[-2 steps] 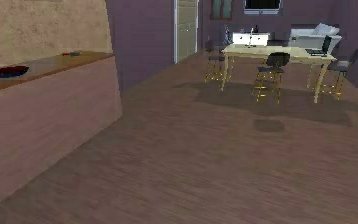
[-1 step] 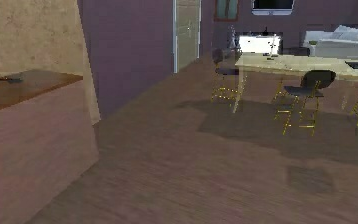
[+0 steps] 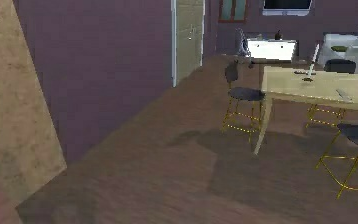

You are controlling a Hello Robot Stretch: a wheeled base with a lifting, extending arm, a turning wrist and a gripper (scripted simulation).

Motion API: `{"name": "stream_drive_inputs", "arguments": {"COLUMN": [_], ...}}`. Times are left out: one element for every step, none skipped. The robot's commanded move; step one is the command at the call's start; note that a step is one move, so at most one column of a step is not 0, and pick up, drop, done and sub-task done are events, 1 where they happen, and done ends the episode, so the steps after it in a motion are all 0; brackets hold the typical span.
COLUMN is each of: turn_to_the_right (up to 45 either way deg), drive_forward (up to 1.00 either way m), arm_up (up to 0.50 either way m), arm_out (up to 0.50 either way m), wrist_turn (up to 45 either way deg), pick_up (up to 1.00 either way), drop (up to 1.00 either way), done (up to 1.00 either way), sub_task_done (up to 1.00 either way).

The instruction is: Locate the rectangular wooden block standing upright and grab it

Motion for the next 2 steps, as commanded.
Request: {"name": "stream_drive_inputs", "arguments": {"turn_to_the_right": [0.0, -3.0], "drive_forward": [1.00, 0.00], "arm_up": [0.00, 0.00], "arm_out": [0.00, 0.00], "wrist_turn": [0.0, 0.0], "pick_up": [0.00, 0.00], "drop": [0.00, 0.00], "done": [0.00, 0.00], "sub_task_done": [0.00, 0.00]}}
